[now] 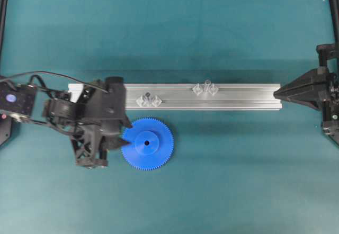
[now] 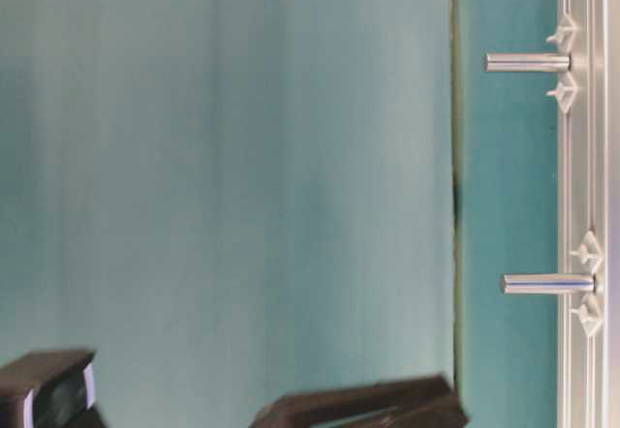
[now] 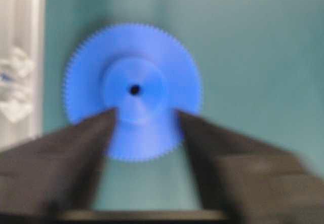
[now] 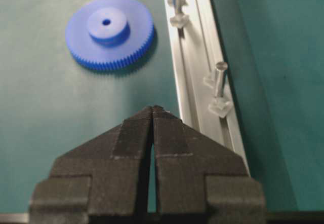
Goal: Find the location of the shaft and insert the large gear.
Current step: 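Move the left gripper over the blue gear's hub, then lower the left gripper and close its fingers on the gear hub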
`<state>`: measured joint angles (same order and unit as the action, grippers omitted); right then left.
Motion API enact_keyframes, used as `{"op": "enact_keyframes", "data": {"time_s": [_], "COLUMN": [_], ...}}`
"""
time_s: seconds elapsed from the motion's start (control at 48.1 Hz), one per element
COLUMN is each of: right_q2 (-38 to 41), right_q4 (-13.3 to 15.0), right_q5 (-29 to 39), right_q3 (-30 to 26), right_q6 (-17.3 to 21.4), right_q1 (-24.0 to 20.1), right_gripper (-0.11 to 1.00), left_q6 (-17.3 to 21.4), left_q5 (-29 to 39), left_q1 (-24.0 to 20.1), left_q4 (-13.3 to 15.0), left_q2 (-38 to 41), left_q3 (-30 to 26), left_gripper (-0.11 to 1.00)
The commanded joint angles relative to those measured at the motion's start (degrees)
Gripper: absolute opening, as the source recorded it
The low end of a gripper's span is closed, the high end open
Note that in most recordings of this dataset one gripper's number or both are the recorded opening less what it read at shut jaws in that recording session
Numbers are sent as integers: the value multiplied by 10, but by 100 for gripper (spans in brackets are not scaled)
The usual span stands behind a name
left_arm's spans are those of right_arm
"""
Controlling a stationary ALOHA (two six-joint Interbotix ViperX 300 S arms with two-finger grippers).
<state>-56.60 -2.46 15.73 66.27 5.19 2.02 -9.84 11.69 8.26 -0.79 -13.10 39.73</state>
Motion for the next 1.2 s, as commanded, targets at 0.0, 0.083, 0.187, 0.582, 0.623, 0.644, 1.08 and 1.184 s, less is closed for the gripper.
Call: {"op": "enact_keyframes", "data": {"time_s": [0.0, 0.083, 0.187, 0.582, 0.623, 0.644, 1.08, 1.184], "right_q2": [-4, -11, -22, -44, -46, -47, -64, -70], "right_q4": [1, 2, 1, 1, 1, 1, -1, -1], "right_q5": [-4, -2, 0, 33, 33, 33, 34, 33], "right_q3": [-4, 0, 1, 3, 3, 2, 11, 13], "right_q6": [5, 5, 5, 6, 6, 6, 7, 7], "right_q1": [3, 5, 7, 10, 11, 11, 10, 11], "right_gripper": [3, 3, 3, 3, 3, 3, 3, 3], "left_q6": [-4, -7, -6, 8, 11, 11, 31, 26], "left_q5": [1, 10, 15, 77, 77, 77, 87, 87], "left_q1": [4, 4, 4, -2, -4, -4, -23, -17], "left_q4": [-1, -1, -2, -4, -4, -4, -4, -4], "left_q2": [15, 40, 66, 156, 162, 163, 183, 187], "left_q3": [-20, -29, -39, -96, -99, -100, -116, -124], "left_gripper": [74, 90, 94, 94, 94, 94, 94, 94]}}
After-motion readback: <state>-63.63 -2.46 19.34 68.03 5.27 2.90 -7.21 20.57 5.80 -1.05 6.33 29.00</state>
